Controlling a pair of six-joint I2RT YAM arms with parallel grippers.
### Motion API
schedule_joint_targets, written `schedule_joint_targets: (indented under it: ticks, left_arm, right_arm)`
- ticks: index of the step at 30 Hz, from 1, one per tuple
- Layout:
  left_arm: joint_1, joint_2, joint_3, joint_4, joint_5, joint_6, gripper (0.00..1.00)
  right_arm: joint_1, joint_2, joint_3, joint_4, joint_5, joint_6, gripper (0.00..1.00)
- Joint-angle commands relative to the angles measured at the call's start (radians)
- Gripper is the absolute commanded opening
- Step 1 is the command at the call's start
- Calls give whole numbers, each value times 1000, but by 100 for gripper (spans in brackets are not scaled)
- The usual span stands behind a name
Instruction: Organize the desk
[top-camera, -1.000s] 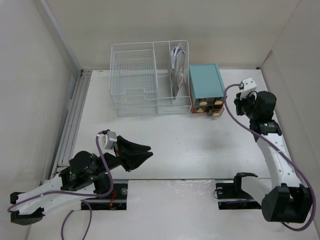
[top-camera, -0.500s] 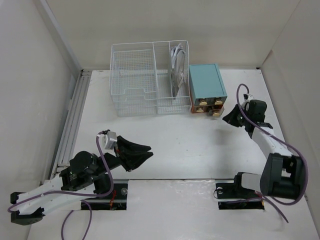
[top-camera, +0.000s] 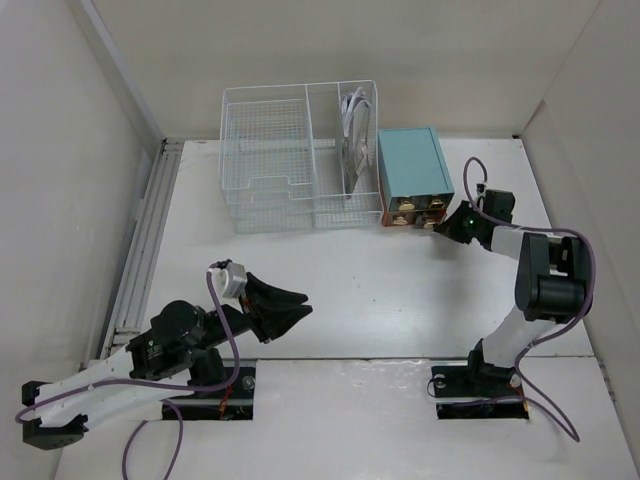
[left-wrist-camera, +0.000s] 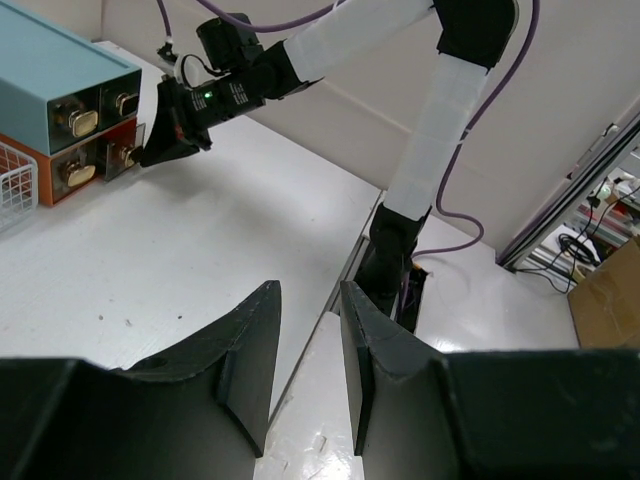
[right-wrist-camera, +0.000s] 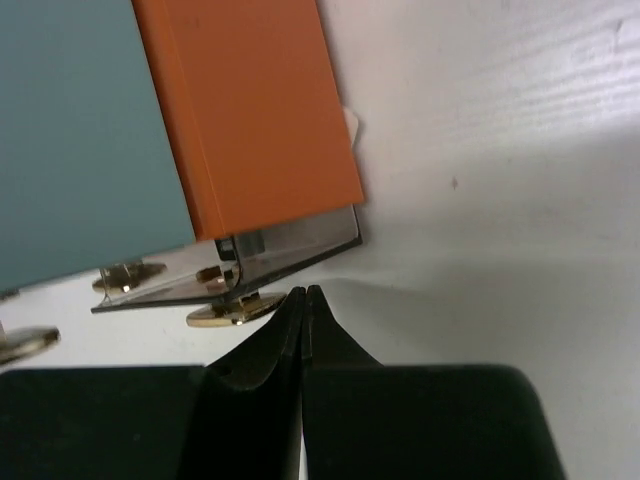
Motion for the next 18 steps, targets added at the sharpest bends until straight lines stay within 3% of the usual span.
schedule_joint_targets:
  ticks: [1,9,13,18]
  left_arm:
    - [-5,5,-3,71,1,1,27]
    - [-5,5,-3,62,1,1,27]
    - [-5,5,-3,62,1,1,27]
    - [-5,14,6,74,21,-10,29]
  right_arm:
    - [7,14,55,171,-20,77,0]
    - [17,66,66,223,-29,113,0]
    - [17,8,43,213,-26,75,0]
    - [17,-130,62,-147,-126,-65,0]
